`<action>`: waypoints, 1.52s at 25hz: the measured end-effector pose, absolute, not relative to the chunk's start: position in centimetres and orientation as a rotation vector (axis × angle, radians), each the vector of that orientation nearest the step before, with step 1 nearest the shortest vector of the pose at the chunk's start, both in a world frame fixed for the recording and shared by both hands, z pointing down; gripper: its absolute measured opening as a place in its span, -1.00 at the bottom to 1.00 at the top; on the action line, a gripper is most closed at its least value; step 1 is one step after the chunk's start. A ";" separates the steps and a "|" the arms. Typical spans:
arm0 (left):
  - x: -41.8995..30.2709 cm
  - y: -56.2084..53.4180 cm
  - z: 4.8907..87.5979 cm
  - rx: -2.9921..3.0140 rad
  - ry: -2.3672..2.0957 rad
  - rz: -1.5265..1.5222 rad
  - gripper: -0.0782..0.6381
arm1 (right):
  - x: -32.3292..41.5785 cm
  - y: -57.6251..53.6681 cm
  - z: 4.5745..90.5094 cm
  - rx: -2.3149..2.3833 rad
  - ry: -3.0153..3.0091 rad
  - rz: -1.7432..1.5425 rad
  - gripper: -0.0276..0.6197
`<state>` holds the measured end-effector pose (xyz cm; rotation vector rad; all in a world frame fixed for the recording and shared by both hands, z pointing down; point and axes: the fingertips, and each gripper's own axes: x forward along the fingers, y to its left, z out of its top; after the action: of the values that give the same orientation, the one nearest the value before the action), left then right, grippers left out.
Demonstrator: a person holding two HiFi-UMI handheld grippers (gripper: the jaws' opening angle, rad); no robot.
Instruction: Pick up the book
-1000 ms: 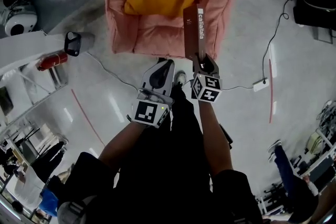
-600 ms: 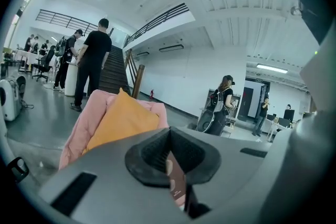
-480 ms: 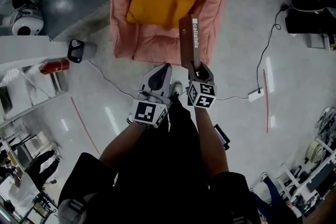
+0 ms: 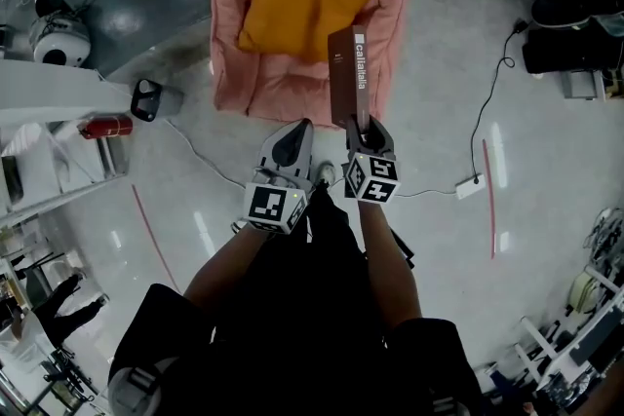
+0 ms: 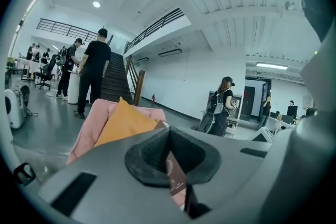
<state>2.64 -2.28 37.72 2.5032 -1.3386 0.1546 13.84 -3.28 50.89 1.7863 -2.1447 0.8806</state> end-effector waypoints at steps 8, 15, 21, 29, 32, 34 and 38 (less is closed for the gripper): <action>2.0 -1.4 36.5 2.496 -1.358 0.162 -0.76 | 13.3 -2.0 48.9 1.782 -2.173 0.864 -0.46; 1.4 -1.4 35.1 2.517 -1.362 0.128 -0.76 | 12.8 -1.5 47.2 1.791 -2.191 0.817 -0.46; -0.7 -0.6 34.1 2.531 -1.358 0.095 -0.76 | 11.0 -0.3 45.4 1.800 -2.198 0.767 -0.46; -4.1 1.3 31.2 2.580 -1.348 0.047 -0.76 | 8.0 2.1 40.8 1.839 -2.234 0.711 -0.46; -5.5 2.5 30.3 2.589 -1.338 0.040 -0.76 | 6.9 3.2 39.0 1.855 -2.249 0.685 -0.46; -6.4 3.3 29.9 2.590 -1.332 0.035 -0.76 | 6.2 4.1 37.8 1.860 -2.259 0.668 -0.46; -8.1 4.5 29.2 2.591 -1.332 0.003 -0.76 | 4.9 5.9 35.7 1.846 -2.285 0.619 -0.46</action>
<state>-8.13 4.46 29.16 2.5906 -1.3323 0.0035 4.89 5.93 35.75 1.8457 -2.2849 0.6194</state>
